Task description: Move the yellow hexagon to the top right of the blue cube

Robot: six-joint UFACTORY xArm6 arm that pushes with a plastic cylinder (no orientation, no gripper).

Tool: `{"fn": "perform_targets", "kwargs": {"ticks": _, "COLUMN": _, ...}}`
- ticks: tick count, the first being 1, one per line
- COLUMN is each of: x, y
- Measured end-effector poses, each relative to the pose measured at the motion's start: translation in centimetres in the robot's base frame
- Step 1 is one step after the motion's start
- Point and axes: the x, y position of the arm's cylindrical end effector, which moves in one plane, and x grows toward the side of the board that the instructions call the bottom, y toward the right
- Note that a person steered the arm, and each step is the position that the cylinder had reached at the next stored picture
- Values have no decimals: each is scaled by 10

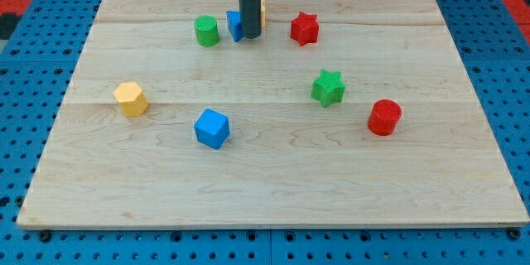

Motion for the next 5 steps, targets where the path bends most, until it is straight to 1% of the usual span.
{"fn": "perform_targets", "kwargs": {"ticks": 2, "x": 21, "y": -56}}
{"fn": "perform_targets", "kwargs": {"ticks": 3, "x": 19, "y": -56}}
{"fn": "perform_targets", "kwargs": {"ticks": 4, "x": -1, "y": -52}}
{"fn": "perform_targets", "kwargs": {"ticks": 5, "x": -28, "y": -25}}
